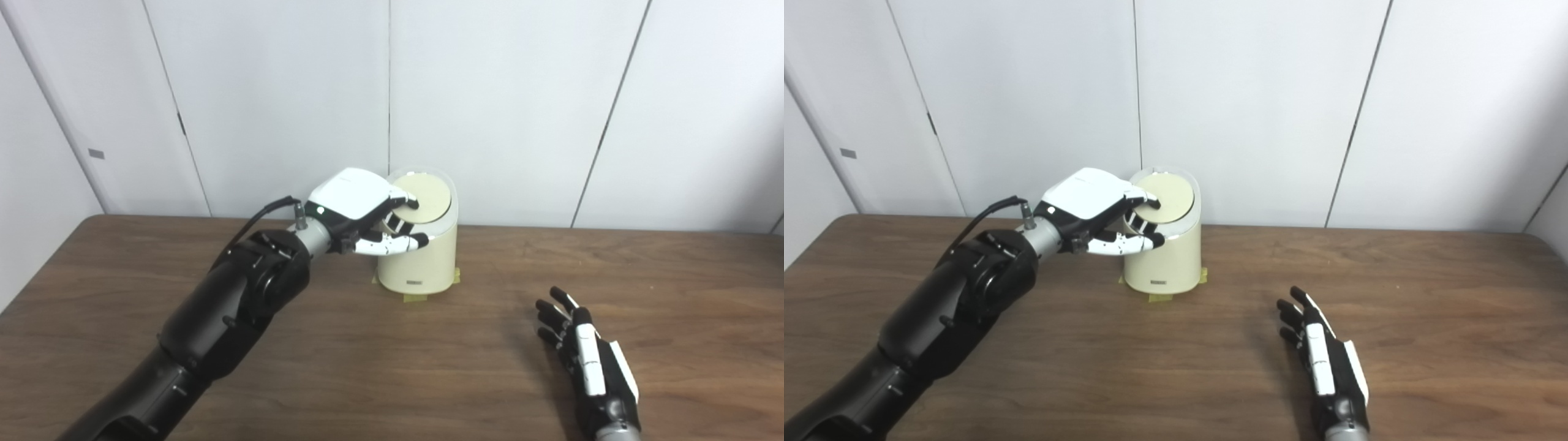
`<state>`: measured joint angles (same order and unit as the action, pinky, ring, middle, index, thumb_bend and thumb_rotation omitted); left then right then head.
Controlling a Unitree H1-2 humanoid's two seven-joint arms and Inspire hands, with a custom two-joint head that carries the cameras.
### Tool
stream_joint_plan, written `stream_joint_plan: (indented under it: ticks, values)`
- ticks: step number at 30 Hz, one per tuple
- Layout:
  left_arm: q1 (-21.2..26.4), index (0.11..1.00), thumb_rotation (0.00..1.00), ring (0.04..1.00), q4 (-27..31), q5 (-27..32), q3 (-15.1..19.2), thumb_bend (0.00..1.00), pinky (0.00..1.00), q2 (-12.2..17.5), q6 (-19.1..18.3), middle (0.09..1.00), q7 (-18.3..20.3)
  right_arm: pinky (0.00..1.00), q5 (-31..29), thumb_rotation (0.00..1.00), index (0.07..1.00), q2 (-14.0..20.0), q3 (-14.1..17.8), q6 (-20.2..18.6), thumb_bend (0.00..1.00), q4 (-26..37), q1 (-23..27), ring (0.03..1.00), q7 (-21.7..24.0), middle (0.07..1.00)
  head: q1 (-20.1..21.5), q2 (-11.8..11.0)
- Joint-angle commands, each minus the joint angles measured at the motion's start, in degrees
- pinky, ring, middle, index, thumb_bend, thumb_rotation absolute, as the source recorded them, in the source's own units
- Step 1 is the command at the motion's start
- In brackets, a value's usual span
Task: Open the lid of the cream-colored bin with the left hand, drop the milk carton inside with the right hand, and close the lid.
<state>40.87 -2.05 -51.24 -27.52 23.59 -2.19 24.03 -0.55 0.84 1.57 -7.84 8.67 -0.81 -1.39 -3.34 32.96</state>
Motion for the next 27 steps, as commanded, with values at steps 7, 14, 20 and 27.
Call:
stream_joint_plan:
  ticks: [7,14,20,27]
  values:
    - [-0.7,0.83,0.96,0.879,1.5,-2.6,0.1,0.54,0.91,0.1,2.4,0.849,-1.5,0.87,-0.1,1.0,0.908,-0.2,-0.1,0.4,0.56,1.4,1.5,0.886,0.0,0.849,0.4,0.5]
    - [-0.8,0.845,0.98,0.903,1.0,-7.3,-1.9,0.56,0.96,-0.5,2.3,0.867,-0.9,0.86,0.3,1.0,0.9,-0.6,-0.3,-0.6,0.53,2.2,1.5,0.874,-0.7,0.842,0.7,0.9]
    - [-0.1,0.86,1.0,0.932,0.0,-10.6,-3.4,0.57,0.97,-0.1,2.2,0.891,2.0,0.86,-0.1,1.0,0.895,-0.9,0.0,-1.5,0.54,2.8,1.9,0.873,-1.0,0.836,1.2,1.3]
    - [0.3,0.86,1.0,0.946,-1.2,-12.8,-4.7,0.59,0.98,0.7,2.5,0.903,5.6,0.83,0.3,1.0,0.89,-1.1,0.1,-1.7,0.54,3.5,2.1,0.866,-1.5,0.83,1.5,1.4]
